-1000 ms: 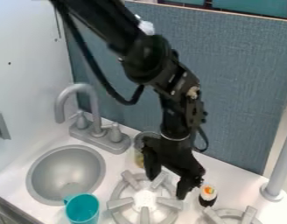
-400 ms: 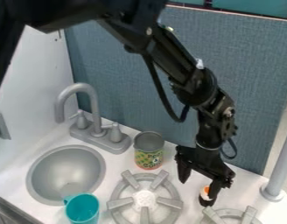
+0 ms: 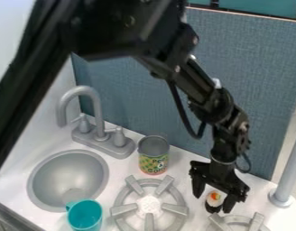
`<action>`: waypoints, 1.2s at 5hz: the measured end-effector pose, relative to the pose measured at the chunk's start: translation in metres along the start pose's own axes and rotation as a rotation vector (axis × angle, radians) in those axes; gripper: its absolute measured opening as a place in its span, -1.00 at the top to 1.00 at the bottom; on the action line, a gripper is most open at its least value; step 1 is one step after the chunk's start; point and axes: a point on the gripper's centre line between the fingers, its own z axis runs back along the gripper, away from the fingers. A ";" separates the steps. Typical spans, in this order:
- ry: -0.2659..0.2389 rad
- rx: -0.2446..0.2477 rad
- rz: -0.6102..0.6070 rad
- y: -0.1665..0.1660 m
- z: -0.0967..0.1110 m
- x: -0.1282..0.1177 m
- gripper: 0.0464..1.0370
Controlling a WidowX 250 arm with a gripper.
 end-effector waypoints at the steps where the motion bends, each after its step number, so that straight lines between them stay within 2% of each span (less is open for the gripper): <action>1: -0.001 0.033 0.004 -0.005 -0.007 0.007 -0.93; 2: 0.015 0.044 -0.018 -0.005 -0.016 0.010 -0.80; 3: 0.019 0.020 -0.045 -0.009 -0.018 0.012 -0.26; 4: -0.052 -0.092 -0.072 -0.006 -0.014 0.001 0.00; 5: -0.121 -0.164 -0.051 0.004 0.016 -0.010 0.01; 6: -0.167 -0.133 -0.039 0.021 0.044 -0.031 0.01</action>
